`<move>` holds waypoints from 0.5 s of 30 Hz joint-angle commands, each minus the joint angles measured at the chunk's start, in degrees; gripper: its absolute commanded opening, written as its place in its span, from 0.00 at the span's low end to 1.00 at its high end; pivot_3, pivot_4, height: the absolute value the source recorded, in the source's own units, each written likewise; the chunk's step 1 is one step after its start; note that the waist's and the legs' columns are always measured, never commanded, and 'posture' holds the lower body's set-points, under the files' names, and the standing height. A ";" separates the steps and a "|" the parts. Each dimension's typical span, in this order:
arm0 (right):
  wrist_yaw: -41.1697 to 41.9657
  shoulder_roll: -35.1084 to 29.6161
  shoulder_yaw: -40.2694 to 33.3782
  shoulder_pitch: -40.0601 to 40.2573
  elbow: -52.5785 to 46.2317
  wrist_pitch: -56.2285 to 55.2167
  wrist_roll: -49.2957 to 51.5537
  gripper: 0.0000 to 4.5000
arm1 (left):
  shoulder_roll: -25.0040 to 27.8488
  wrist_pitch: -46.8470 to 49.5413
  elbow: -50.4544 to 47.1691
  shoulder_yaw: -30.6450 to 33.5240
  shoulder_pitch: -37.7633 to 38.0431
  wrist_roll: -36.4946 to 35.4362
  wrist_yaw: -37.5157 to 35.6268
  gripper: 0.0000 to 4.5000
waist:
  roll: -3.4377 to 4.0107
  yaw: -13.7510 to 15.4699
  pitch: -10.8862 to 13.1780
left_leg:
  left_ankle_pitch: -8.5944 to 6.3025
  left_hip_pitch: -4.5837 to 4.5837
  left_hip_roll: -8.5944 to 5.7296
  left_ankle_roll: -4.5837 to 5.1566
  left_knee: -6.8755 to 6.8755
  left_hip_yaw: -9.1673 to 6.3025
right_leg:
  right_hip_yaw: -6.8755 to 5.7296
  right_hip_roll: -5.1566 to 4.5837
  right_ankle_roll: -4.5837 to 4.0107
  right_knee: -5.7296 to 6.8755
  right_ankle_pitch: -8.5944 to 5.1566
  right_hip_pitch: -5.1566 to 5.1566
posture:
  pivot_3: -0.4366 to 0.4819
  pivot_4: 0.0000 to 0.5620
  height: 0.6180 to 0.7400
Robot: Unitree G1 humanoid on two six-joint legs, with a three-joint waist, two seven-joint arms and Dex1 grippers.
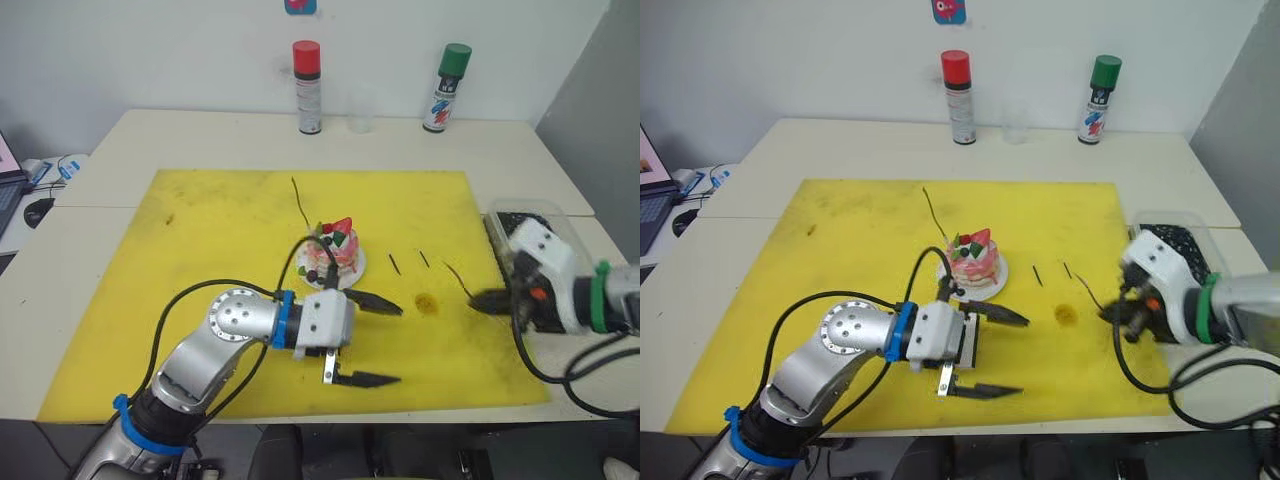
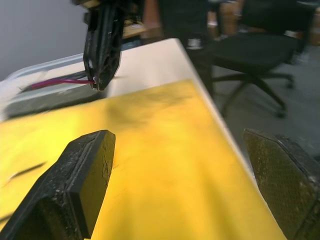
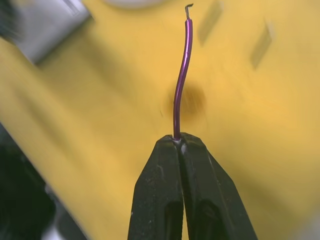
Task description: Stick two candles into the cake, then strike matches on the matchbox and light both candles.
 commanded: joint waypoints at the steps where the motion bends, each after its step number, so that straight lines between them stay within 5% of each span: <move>1: -6.59 10.32 4.08 -3.50 1.09 -11.52 -4.18 0.01 | 1.56 6.11 -5.83 8.73 0.47 -4.74 5.82 1.00 | -0.01 0.00 0.01 | 0.00 -0.10 0.00 0.00 -0.04 0.02 | 0.02 0.00 0.00 0.03 0.00 -0.12 | 0.48 0.27 1.00; 15: -7.35 37.40 20.80 5.06 23.32 -70.65 -25.95 0.01 | 9.93 15.04 -2.72 27.21 0.17 -15.73 8.19 1.00 | 0.02 0.30 0.04 | 0.01 -0.14 0.00 -0.02 -0.27 0.09 | 0.00 -0.02 -0.06 0.06 -0.03 -0.27 | 0.48 0.27 1.00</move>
